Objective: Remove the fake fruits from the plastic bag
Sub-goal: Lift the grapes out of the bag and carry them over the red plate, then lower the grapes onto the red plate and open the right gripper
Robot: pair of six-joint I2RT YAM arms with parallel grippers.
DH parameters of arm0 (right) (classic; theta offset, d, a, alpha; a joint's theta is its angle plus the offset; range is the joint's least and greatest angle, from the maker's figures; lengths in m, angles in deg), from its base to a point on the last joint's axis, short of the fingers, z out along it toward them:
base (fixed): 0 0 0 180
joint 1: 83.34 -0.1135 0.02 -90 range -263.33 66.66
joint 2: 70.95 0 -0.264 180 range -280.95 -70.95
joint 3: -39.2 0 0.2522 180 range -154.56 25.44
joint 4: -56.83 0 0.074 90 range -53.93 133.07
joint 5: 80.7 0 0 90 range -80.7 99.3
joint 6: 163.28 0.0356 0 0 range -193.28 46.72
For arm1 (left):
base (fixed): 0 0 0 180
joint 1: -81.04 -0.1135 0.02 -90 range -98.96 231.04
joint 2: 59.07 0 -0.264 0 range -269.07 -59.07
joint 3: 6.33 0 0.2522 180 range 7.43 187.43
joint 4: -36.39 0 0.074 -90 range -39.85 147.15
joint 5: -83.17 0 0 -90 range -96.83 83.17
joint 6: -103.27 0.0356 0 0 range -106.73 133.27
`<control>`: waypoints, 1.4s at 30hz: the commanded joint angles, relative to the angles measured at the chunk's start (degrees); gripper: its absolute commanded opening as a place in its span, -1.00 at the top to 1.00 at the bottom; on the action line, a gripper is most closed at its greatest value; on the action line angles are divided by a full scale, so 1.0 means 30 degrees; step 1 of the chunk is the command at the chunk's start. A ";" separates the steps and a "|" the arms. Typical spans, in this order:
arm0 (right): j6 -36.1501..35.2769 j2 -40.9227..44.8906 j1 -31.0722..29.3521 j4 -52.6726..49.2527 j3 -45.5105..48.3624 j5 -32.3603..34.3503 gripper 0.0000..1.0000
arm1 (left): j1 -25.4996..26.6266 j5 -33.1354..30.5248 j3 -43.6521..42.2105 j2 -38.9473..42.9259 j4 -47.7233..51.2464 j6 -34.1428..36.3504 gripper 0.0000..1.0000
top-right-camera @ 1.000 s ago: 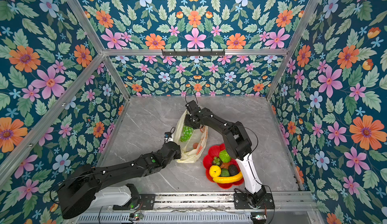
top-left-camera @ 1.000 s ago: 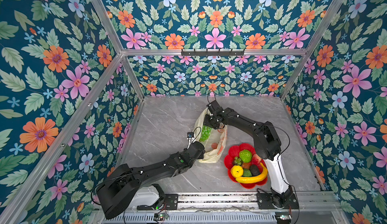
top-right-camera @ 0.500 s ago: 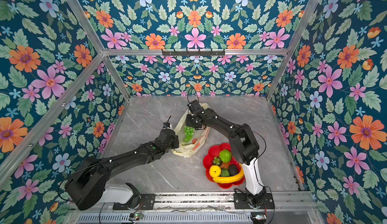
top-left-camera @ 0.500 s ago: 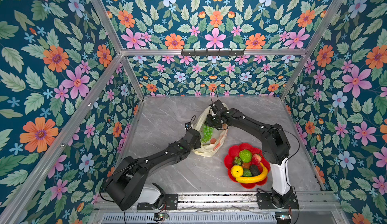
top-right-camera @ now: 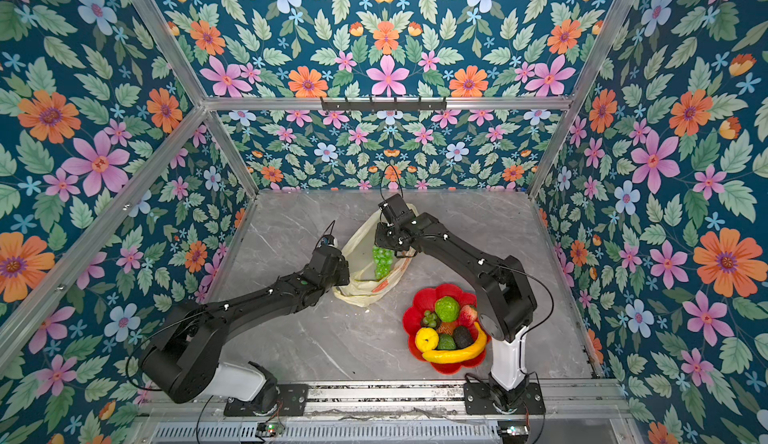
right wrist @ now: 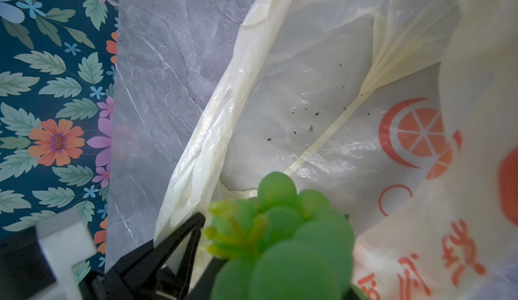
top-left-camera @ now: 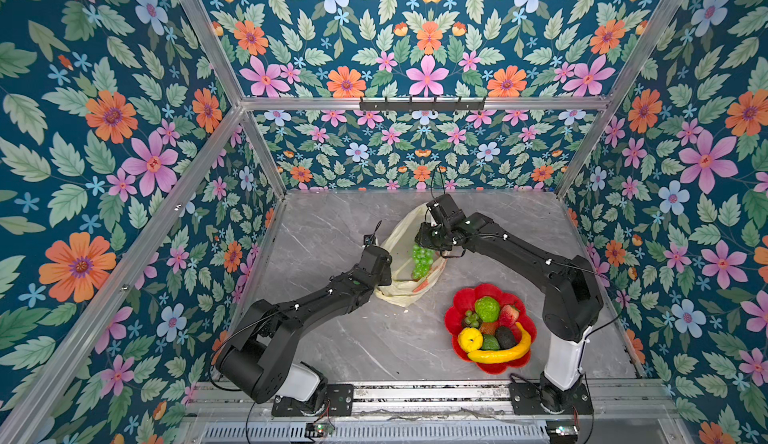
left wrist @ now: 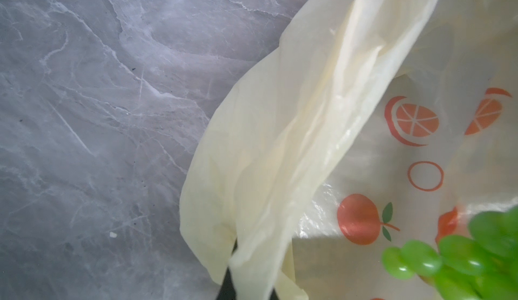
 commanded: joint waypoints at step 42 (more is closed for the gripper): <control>0.5045 1.1675 -0.1437 -0.1318 1.1713 0.1849 0.23 | -0.0406 -0.0722 -0.1034 -0.1432 -0.2511 0.1655 1.00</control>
